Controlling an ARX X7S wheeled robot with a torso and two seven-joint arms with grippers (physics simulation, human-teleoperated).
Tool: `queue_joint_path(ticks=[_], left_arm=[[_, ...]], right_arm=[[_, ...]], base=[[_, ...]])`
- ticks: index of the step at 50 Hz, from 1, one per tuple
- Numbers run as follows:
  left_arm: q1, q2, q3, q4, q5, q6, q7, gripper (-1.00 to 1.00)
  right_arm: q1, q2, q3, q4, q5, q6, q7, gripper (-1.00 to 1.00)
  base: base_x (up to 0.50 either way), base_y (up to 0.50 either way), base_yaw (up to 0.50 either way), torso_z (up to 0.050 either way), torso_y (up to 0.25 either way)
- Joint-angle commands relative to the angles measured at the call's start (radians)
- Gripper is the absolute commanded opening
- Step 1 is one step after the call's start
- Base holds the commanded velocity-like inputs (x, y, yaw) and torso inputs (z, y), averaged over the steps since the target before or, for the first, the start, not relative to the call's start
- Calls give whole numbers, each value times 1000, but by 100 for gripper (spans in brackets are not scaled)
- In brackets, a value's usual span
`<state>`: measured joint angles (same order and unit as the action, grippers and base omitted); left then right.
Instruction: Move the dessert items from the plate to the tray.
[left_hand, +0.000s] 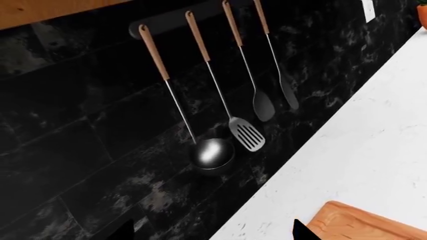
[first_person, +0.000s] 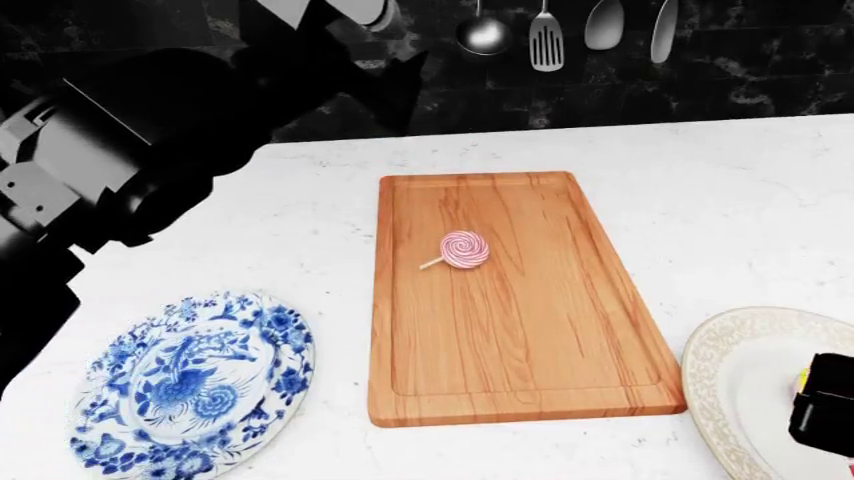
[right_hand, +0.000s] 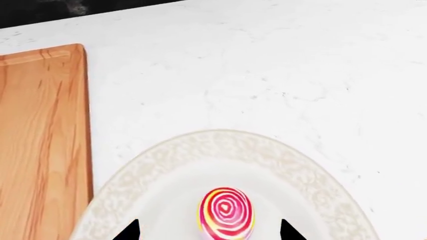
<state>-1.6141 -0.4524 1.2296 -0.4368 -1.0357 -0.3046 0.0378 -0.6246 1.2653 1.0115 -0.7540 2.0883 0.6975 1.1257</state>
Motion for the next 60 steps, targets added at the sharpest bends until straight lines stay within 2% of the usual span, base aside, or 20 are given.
queue_joint_path(ticks=[1,22,36,39,60], left_arm=[[-1,-27,-1,50,-5,-21,-30,100],[-2,-45,-6,71,-7,-31,-39,100],[-18,-47,-5,85,-2,-45,-43,100],[-22,-52,4,99,8,-50,-42,100],[-26,-72,-12,134,-15,-72,-65,100]], right_arm=[[24,44,-107,18,-63,-64,-42,100],[42,41,-134,39,-126,-29,-19,100],[61,73,-269,55,-195,-129,-58,100],[62,67,-290,55,-208,-141,-68,100],[88,40,-342,80,-247,-154,-84,100]], base=[[0,0,0,0,0],[0,0,0,0,0],[0,0,0,0,0],[0,0,0,0,-250],[0,0,0,0,0]])
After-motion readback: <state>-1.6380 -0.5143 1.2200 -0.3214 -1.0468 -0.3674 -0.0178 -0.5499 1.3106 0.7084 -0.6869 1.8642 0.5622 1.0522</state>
